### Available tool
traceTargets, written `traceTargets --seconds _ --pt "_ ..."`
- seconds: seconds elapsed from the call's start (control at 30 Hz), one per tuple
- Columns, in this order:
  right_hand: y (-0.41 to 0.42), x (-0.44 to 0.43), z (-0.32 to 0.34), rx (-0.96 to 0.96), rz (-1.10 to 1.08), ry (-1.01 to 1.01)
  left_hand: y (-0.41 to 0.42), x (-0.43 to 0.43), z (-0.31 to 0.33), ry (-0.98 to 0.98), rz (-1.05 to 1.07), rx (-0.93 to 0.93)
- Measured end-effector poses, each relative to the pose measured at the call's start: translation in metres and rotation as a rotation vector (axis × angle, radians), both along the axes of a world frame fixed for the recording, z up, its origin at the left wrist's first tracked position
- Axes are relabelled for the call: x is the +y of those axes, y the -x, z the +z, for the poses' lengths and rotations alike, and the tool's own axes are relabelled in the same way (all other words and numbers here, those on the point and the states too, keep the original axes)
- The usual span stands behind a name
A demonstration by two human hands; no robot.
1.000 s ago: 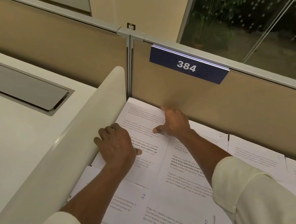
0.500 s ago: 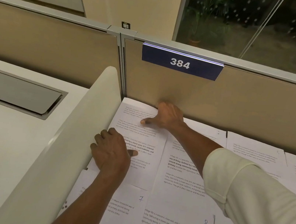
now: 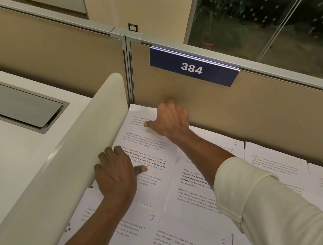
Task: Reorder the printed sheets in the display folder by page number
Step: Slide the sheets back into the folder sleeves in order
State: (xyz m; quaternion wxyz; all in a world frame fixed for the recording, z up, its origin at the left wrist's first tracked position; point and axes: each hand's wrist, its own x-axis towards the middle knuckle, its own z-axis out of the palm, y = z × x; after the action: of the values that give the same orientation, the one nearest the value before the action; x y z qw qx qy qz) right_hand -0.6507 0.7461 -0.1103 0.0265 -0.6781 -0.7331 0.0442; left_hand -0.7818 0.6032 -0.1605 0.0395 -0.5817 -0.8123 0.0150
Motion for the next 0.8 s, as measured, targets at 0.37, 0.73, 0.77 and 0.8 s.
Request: traceTargets --seconds 0.37,0.73,0.77,0.8 --pt "-0.006 -0.029 0.061 0.08 0.018 -0.06 0.007 -0.007 -0.004 -0.02 -0.057 -0.179" --pt "-0.034 -0.15 0.131 0.271 0.041 -0.518 0.002 -0.03 0.075 -0.288 -0.035 -0.701" --pt "-0.04 -0.168 0.139 0.3 0.054 -0.545 0.0 -0.036 0.088 -0.336 -0.044 -0.757" --pt "-0.045 -0.185 0.145 0.325 0.062 -0.569 -0.002 -0.042 0.101 -0.381 -0.054 -0.803"
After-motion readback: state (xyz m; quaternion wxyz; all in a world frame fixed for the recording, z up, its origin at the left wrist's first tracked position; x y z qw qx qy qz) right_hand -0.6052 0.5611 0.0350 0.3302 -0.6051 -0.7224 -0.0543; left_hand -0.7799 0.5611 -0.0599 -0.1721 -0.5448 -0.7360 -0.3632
